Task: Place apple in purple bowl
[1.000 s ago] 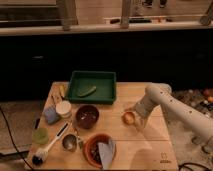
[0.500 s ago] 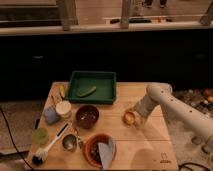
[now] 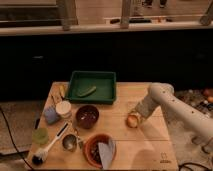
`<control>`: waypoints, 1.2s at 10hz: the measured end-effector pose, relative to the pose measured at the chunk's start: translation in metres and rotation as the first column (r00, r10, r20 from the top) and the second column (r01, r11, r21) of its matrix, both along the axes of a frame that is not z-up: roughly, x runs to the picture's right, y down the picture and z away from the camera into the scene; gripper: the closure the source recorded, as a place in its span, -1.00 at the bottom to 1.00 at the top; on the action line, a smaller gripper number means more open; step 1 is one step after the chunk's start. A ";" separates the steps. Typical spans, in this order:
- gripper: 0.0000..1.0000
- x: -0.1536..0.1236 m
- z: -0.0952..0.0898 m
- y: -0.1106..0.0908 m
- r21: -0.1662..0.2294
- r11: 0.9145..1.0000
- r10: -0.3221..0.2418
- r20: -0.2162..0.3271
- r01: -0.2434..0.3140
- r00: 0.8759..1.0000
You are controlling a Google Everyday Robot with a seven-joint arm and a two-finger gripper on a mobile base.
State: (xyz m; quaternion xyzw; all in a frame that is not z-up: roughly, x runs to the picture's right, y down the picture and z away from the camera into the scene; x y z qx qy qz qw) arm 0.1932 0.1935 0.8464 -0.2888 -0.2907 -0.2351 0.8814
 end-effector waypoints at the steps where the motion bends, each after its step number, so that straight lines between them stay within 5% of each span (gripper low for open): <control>1: 0.99 0.001 -0.001 -0.001 0.006 1.000 -0.006 -0.001 0.006 1.000; 4: 1.00 0.007 -0.020 -0.013 0.016 1.000 -0.005 -0.007 0.006 1.000; 8: 1.00 0.023 -0.022 -0.012 0.039 0.999 -0.017 -0.013 0.017 1.000; 12: 1.00 0.017 -0.055 -0.042 0.056 0.997 -0.050 -0.011 0.051 0.999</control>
